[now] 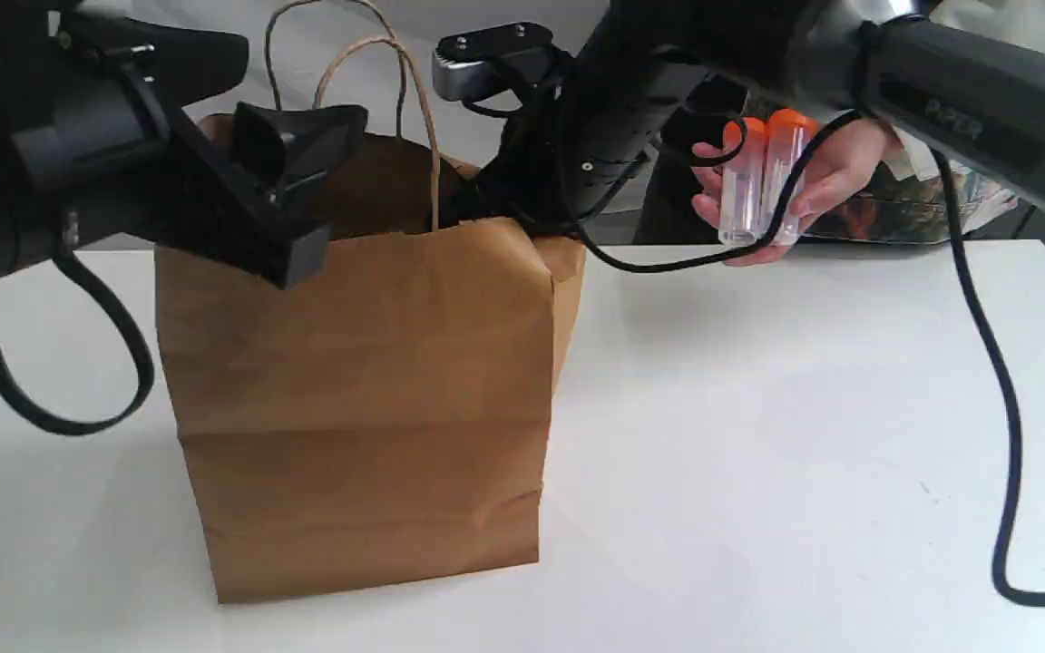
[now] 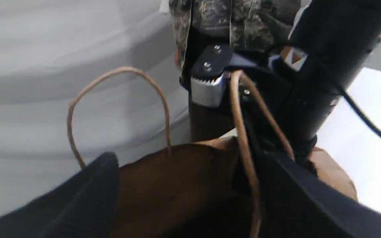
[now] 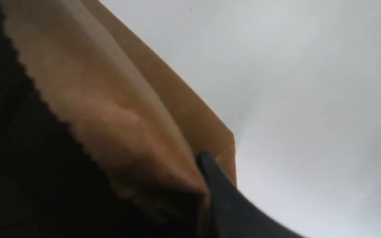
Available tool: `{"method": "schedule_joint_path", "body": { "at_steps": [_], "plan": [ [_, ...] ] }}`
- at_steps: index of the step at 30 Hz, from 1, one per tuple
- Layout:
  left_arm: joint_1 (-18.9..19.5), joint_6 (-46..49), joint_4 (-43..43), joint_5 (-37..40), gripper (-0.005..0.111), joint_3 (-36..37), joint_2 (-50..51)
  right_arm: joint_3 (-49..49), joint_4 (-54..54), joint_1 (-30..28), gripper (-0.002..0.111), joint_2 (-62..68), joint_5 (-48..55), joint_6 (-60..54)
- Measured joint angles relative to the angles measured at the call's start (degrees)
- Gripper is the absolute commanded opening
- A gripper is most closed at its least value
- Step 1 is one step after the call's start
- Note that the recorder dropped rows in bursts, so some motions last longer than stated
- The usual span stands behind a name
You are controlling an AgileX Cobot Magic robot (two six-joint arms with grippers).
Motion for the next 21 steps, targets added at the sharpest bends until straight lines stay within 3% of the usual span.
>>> {"method": "schedule_joint_path", "body": {
  "at_steps": [3, 5, 8, 10, 15, 21],
  "plan": [
    [-0.5, -0.4, -0.1, 1.6, 0.059, -0.1, 2.2, 0.0, 0.0, 0.0, 0.0, 0.0, 0.0, 0.0],
    [-1.4, -0.5, -0.1, 2.5, 0.046, -0.1, 3.2, 0.0, 0.0, 0.0, 0.0, 0.0, 0.0, 0.0],
    [-2.5, -0.5, -0.1, 3.9, 0.015, -0.1, 3.8, 0.0, 0.0, 0.0, 0.0, 0.0, 0.1, 0.0],
    [-2.6, -0.5, 0.0, 4.7, 0.0, -0.1, 3.6, 0.0, -0.1, 0.0, 0.0, 0.0, 0.7, 0.0],
    [-2.6, -0.5, -0.4, 10.0, 0.0, -3.6, 1.3, 0.0, -4.8, 0.1, 0.0, -0.2, 3.0, 3.0],
    [-2.8, -0.2, -3.0, 29.1, 0.0, -21.4, 3.3, 0.0, -10.6, 0.2, 0.0, -0.8, 6.9, 8.3]
  ]
}}
